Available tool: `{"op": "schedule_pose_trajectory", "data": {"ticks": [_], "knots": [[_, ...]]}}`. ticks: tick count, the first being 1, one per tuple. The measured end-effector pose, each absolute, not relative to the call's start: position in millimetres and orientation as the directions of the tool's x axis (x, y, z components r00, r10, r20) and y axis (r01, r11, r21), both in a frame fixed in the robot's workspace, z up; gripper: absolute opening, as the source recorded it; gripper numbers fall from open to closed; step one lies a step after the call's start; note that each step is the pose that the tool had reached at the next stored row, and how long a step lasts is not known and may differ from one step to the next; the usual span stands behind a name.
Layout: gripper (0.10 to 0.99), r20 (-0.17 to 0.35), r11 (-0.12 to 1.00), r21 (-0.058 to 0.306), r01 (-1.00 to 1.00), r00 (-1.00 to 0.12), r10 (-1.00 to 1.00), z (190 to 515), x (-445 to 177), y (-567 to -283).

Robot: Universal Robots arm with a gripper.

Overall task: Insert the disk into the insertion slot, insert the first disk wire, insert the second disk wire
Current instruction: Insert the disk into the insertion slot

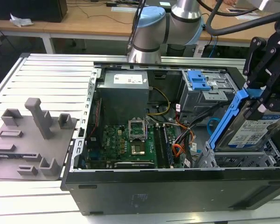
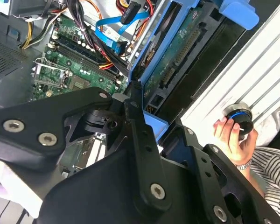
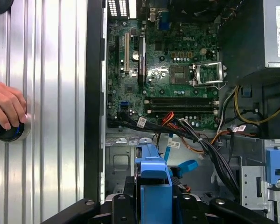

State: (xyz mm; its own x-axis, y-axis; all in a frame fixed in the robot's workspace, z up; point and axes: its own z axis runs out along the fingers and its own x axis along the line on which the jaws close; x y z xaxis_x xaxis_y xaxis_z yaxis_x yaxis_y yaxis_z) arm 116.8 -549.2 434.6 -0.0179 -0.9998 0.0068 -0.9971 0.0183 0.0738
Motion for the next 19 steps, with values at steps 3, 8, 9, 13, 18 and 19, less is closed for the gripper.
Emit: {"op": "schedule_pose_trajectory", "data": {"ticks": [3,8,9,13,18,19], "knots": [[0.365,0.006,0.018,0.078,-0.997,-0.018,-1.000,428.9,116.8,-549.2],[0.365,0.006,0.018,0.079,-0.997,-0.018,-1.000,426.7,116.8,-549.2],[0.365,0.004,0.018,0.079,-0.997,-0.018,-1.000,427.8,116.8,-549.3],[0.365,0.006,0.018,0.079,-0.997,-0.018,-1.000,430.8,117.2,-549.2],[0.365,0.006,0.018,0.081,-0.997,-0.018,-1.000,431.1,121.4,-549.1],[0.365,0.006,0.018,0.082,-0.996,-0.018,-1.000,430.9,121.4,-549.2]]}}
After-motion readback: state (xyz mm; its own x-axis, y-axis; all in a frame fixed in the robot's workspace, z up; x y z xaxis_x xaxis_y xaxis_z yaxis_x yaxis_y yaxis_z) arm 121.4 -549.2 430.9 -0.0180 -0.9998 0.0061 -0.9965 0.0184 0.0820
